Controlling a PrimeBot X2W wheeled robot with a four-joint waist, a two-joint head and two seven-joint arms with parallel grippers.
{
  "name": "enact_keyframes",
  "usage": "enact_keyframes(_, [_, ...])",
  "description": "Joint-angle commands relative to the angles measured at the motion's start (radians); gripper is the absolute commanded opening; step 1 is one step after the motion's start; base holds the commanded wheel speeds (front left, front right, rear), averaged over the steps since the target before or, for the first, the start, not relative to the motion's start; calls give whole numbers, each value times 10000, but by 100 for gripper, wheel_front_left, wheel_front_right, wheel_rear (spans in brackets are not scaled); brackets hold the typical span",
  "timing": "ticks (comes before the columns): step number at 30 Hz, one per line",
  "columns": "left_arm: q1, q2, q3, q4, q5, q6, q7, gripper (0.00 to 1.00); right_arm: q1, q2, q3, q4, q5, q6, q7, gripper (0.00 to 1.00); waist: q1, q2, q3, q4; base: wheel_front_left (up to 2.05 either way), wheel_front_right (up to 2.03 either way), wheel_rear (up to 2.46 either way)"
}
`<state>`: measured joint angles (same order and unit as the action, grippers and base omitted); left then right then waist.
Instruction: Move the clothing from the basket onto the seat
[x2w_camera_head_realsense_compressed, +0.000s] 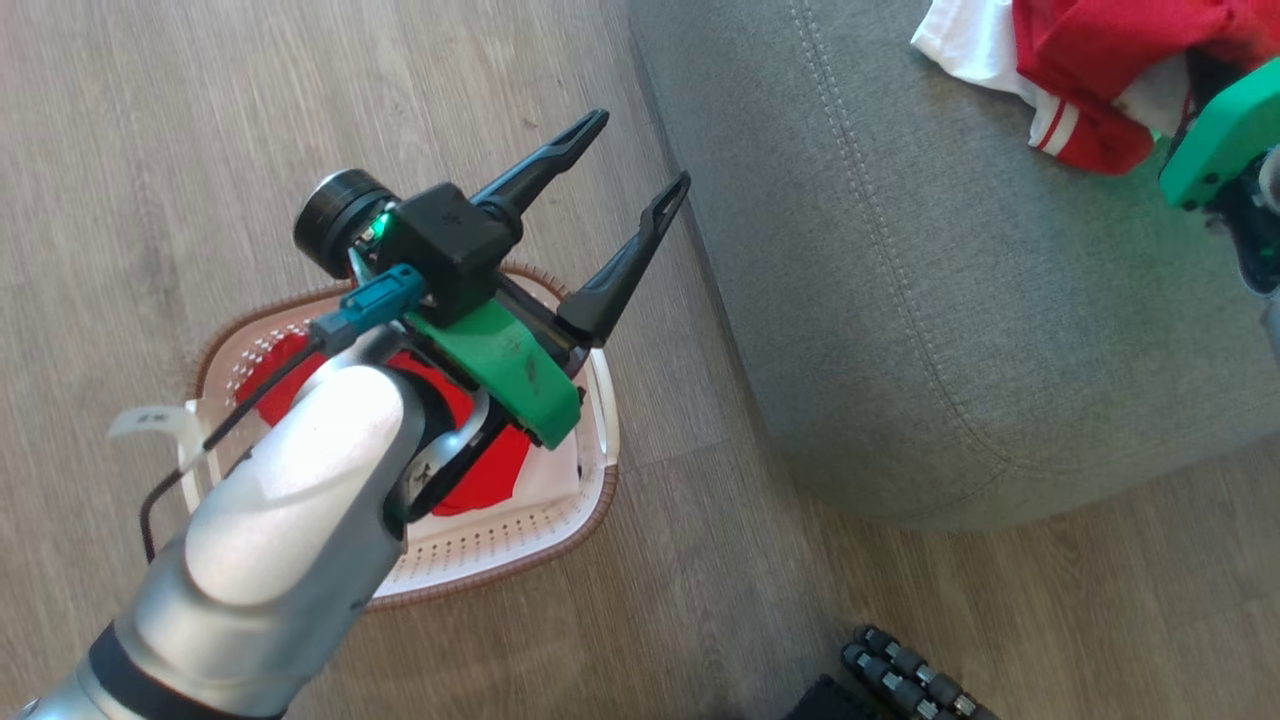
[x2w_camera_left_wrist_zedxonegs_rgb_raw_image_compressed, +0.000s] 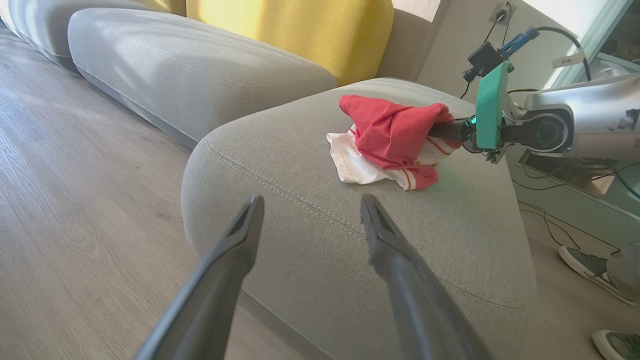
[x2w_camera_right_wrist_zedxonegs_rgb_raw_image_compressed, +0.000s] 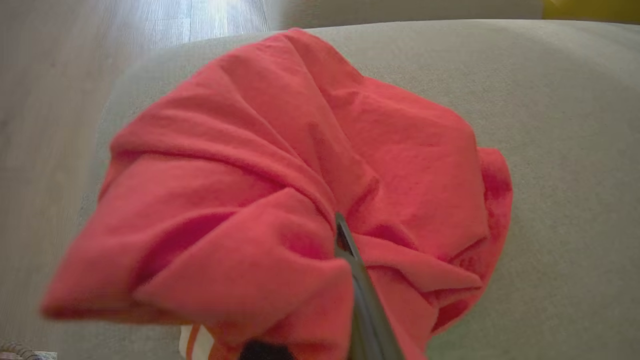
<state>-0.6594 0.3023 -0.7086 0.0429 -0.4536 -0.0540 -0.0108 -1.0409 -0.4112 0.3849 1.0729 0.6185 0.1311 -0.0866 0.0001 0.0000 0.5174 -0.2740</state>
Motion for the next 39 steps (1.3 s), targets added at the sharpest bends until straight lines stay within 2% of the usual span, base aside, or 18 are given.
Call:
enact_keyframes(1, [-382, 75, 260, -265, -82, -26, -77, 100, -177, -228, 134, -110, 76, -4, 9, 45, -1, 0, -75, 2, 0, 0, 0])
enact_keyframes(2, [-357, 70, 260, -233, -99, -16, -103, 100, -208, -266, 211, -62, 112, -4, 6, 99, -1, 0, -134, -4, 0, 0, 0])
enact_keyframes(8, [-134, 63, 272, -40, -230, 69, -243, 100, -211, -327, 687, 192, 394, -4, 258, 100, -1, 0, -640, -127, 0, 0, 0])
enact_keyframes(13, [117, 78, 317, 103, -414, 147, -320, 100, -55, -281, 1150, 150, 934, -4, 1336, 100, -1, 0, -1194, -296, 0, 0, 0])
enact_keyframes(22, [730, 106, 373, 252, -737, 329, -510, 100, 286, -840, 1960, -503, 1615, -4, 2401, 100, -1, 0, -2286, -446, 0, 0, 0])
enact_keyframes(31, [1334, 94, 502, 295, -976, 626, -850, 100, 1017, -1977, 2470, -2423, 2359, -4, 1734, 100, -1, 0, -3270, -90, 0, 0, 0])
enact_keyframes(39, [1905, 128, 733, 296, -1216, 962, -1157, 100, 1672, -2740, 2307, -3912, 2453, -4, 895, 100, -1, 0, -4050, 471, 0, 0, 0])
